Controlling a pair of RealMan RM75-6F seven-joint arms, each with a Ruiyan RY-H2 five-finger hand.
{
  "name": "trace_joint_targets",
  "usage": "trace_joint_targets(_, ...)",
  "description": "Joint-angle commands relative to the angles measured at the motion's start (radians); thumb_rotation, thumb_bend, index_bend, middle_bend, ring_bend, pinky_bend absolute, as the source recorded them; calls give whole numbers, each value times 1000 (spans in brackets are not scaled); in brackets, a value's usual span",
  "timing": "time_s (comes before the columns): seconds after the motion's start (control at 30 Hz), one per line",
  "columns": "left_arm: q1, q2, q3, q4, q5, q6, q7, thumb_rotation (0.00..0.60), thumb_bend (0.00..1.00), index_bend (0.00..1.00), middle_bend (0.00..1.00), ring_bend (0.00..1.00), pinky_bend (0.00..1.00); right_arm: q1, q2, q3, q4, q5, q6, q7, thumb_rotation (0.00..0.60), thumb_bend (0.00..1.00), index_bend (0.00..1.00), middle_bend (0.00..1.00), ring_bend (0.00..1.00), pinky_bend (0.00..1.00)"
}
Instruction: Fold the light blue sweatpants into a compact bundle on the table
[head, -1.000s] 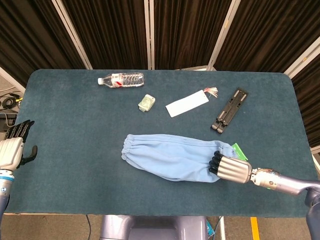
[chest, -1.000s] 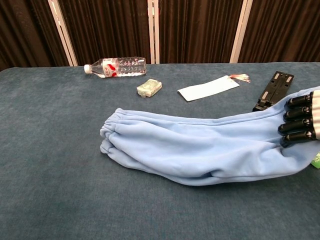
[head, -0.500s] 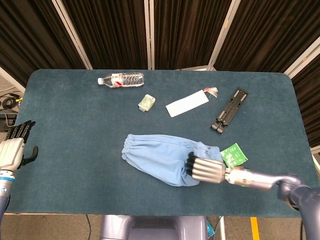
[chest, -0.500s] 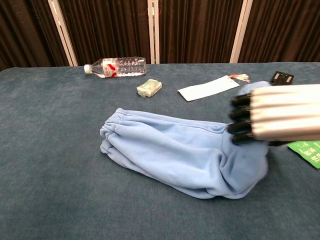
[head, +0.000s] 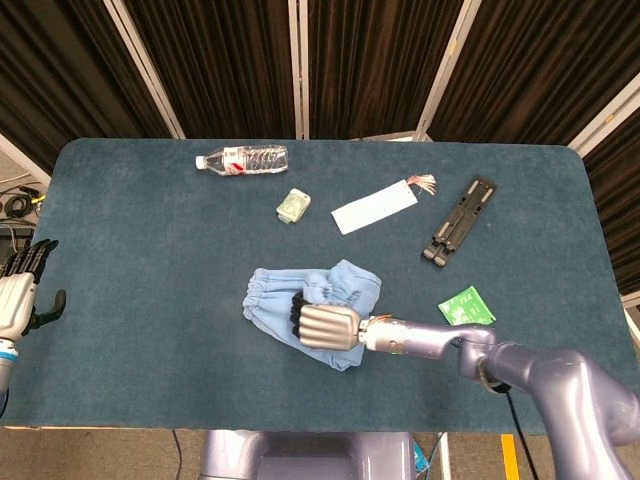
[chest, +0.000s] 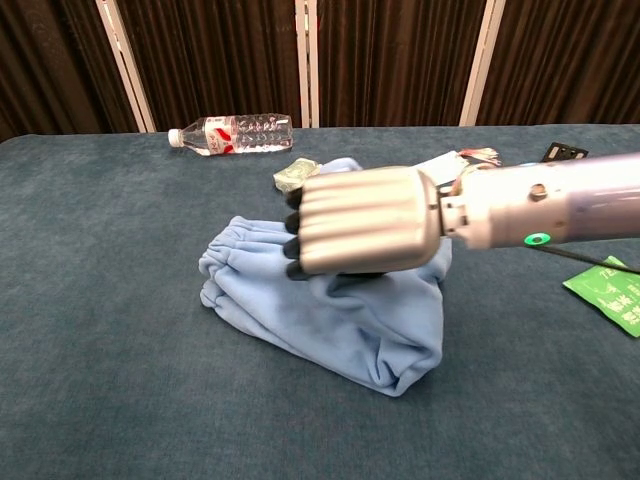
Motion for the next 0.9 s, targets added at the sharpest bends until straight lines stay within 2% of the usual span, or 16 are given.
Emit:
trace_joint_targets(0.03,0,1,0,3,-1,-5,-4,600,575,0,0,0,0,22,-43,26,35,25,-28,-11,600,733,499,480,465,420)
trace_joint_targets(0.13,1,2,-1,5,-1,-11,-13,600,574,0,0,0,0,26,-73,40,73,44,-32,-25,600,731,424,459,458,419)
trace_joint_targets(0.17,0,3,-1,6,-1,-14,-13,600,574,0,0,0,0,26,-82,46,86,50,-26,-30,600,703,386,438,445,416)
trace_joint_targets(0.23,-1,3,0,7,-1,-19,-14,600,575,0,0,0,0,21,-99,68,106,79,-22,-39,600,550,271,349,383,387)
trace_joint_targets(0.3,-1,1,0,8,-1,-20,-9,600,575,0,0,0,0,5,-113,106,94,139,-45,-75,600,246,106,167,250,324)
trace_joint_targets(0.37,-1,1,-1,8,-2,-20,-7,600,575,0,0,0,0,-4,-114,117,71,162,-45,-85,600,78,24,48,157,267)
trace_joint_targets(0.4,-1,0,-1,9,-3,-20,-6,600,575,0,0,0,0,-10,-114,123,58,172,-37,-85,600,33,5,15,121,232)
trace_joint_targets(0.57,-1,-3,-2,11,-6,-22,0,600,575,0,0,0,0,-37,-113,143,14,204,31,-64,600,0,0,0,47,170)
trace_joint_targets(0.67,-1,-4,-2,11,-4,-22,3,600,575,0,0,0,0,-54,-104,153,-16,224,64,-33,600,0,0,0,46,169)
trace_joint_targets(0.8,0,-5,-3,9,-3,-22,5,600,575,0,0,0,0,-100,-65,169,-106,293,83,33,600,3,0,0,46,169)
trace_joint_targets(0.83,0,-5,-2,9,-3,-23,5,600,575,0,0,0,0,-115,-50,175,-143,324,77,58,600,23,0,3,46,170)
trace_joint_targets(0.87,-1,-5,-2,9,-2,-24,6,600,574,0,0,0,0,-128,-38,181,-175,352,70,79,600,88,0,14,46,170)
trace_joint_targets(0.9,-1,-5,-2,8,-1,-24,6,600,574,0,0,0,0,-141,-26,187,-207,381,62,100,600,194,1,27,46,169)
